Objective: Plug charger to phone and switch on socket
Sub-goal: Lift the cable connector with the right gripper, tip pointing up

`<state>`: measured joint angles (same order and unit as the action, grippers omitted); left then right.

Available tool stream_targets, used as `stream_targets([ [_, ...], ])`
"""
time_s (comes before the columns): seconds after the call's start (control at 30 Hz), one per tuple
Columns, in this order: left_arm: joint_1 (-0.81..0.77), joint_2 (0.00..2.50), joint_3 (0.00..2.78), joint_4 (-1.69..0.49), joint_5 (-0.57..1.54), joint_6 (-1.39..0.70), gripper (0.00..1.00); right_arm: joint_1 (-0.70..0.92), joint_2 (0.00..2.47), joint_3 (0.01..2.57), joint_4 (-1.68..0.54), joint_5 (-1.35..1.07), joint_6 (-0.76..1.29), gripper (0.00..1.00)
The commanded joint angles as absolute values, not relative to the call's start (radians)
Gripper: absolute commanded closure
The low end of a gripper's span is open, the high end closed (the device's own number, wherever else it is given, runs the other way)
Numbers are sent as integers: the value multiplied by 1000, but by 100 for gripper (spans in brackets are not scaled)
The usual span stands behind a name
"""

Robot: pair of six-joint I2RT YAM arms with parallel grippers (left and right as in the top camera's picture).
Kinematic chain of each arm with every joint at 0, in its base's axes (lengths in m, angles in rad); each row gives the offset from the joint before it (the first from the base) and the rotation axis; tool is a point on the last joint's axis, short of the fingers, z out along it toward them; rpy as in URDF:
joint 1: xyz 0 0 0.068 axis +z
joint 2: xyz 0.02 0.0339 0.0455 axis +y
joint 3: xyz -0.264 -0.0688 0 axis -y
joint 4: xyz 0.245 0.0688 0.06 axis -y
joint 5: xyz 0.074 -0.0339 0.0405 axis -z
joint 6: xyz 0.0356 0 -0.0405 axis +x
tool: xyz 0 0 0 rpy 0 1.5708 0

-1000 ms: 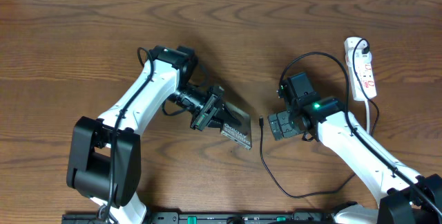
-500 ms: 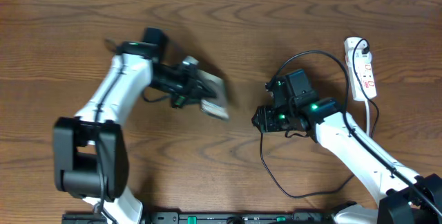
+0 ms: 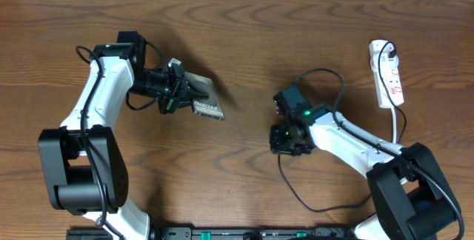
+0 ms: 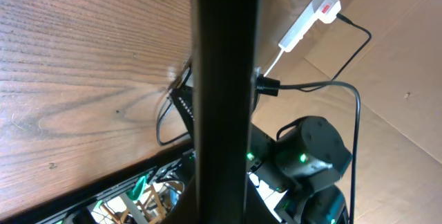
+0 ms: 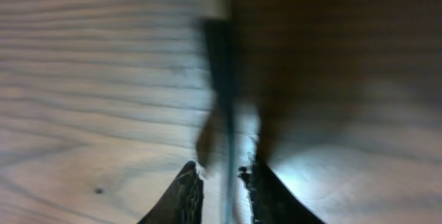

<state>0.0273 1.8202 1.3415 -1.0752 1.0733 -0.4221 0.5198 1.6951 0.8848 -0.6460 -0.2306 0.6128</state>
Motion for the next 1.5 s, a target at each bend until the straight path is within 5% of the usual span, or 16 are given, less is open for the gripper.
stream_targets([
  [0.0, 27, 1803, 1365, -1084, 1105, -393, 93, 471, 1695, 891, -720, -149, 634, 80],
  [0.3, 27, 1803, 1365, -1075, 1105, -393, 92, 395, 1695, 890, -877, 56, 541, 90],
  [0.43, 27, 1803, 1365, -1075, 1105, -393, 93, 374, 1695, 890, -859, 64, 542, 71],
  [0.6, 27, 1803, 1365, -1076, 1105, -393, 93, 372, 1695, 886, -838, 110, 645, 59],
  [0.9, 27, 1803, 1365, -1076, 1105, -393, 92, 372, 1700, 879, -788, 67, 737, 65],
  [1.17, 27, 1803, 1365, -1076, 1105, -393, 93, 372, 1700, 871, -739, -2, 764, 86],
  [1.47, 27, 1803, 1365, -1076, 1105, -393, 93, 372, 1700, 861, -747, -75, 762, 85],
])
